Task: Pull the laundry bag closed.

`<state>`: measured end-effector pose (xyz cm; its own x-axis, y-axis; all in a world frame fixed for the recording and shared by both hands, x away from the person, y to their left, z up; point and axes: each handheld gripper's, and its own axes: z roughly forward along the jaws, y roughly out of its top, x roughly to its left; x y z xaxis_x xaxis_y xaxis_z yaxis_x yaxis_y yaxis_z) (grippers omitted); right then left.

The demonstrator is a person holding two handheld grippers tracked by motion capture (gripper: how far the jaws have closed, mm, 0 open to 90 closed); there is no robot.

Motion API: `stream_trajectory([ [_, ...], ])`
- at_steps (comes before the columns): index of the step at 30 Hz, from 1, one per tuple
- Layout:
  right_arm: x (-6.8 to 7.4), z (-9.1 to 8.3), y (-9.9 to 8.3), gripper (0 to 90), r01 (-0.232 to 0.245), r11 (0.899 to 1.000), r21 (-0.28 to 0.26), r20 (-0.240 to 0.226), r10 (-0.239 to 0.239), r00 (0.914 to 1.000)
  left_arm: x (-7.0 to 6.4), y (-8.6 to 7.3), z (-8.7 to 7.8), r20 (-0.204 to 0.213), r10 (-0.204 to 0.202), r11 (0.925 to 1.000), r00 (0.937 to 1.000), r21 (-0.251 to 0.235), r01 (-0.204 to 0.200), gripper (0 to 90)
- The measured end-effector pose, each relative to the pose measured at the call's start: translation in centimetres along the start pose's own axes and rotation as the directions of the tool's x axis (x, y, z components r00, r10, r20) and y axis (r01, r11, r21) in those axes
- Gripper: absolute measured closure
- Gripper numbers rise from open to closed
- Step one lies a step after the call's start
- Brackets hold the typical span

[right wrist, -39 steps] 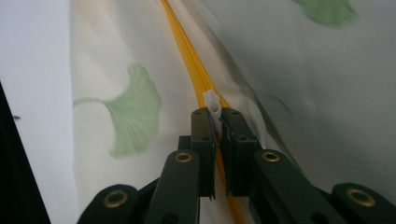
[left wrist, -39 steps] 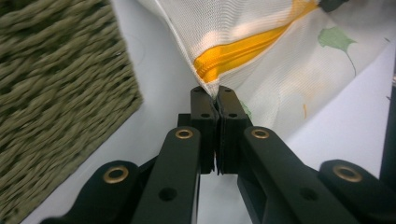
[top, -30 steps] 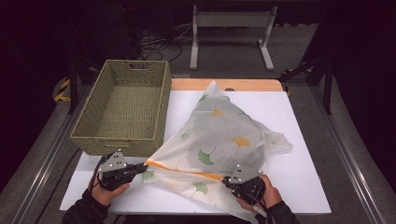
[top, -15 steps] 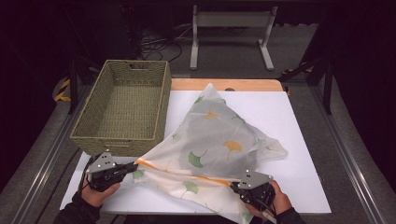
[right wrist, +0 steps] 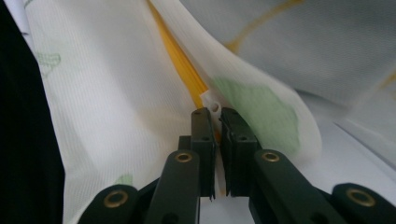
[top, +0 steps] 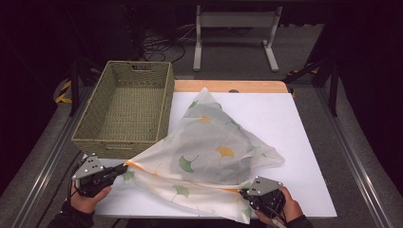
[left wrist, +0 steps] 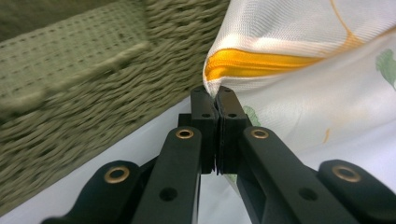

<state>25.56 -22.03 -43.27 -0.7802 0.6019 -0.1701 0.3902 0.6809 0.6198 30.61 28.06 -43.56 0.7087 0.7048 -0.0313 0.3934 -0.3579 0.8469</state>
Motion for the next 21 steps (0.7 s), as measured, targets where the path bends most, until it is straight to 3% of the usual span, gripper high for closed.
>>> stream_trajectory([
  [4, -0.4, 0.1, -0.3, 84.7, -0.013, 1.000, 0.000, 0.007, 0.013, 0.9999, 0.5, -0.5, -0.7, 0.002, -0.029, 0.9996, 0.9996, -0.007, 0.029, 87.9],
  [5, -0.6, 0.1, -0.4, 84.7, -0.020, 1.000, -0.004, -0.005, 0.020, 0.9998, 0.4, -0.6, -0.7, -0.002, -0.022, 0.9997, 0.9997, -0.006, 0.022, 87.9],
  [7, -0.5, 0.2, -0.3, 84.7, -0.011, 1.000, 0.004, 0.012, 0.011, 0.9999, 0.4, -0.6, -0.7, 0.006, -0.011, 0.9999, 0.9999, 0.000, 0.011, 87.9],
  [16, -1.1, 0.5, -0.4, 84.7, -0.010, 1.000, 0.000, 0.052, 0.010, 0.9986, 0.4, -1.0, -0.3, 0.047, -0.013, 0.9999, 0.9988, 0.000, 0.013, 87.1],
  [21, -1.5, 0.6, -0.4, 84.7, -0.010, 1.000, 0.001, 0.088, 0.010, 0.9961, 0.1, -1.1, 0.4, 0.076, 0.013, 0.9994, 0.9971, 0.032, -0.015, 85.5],
])
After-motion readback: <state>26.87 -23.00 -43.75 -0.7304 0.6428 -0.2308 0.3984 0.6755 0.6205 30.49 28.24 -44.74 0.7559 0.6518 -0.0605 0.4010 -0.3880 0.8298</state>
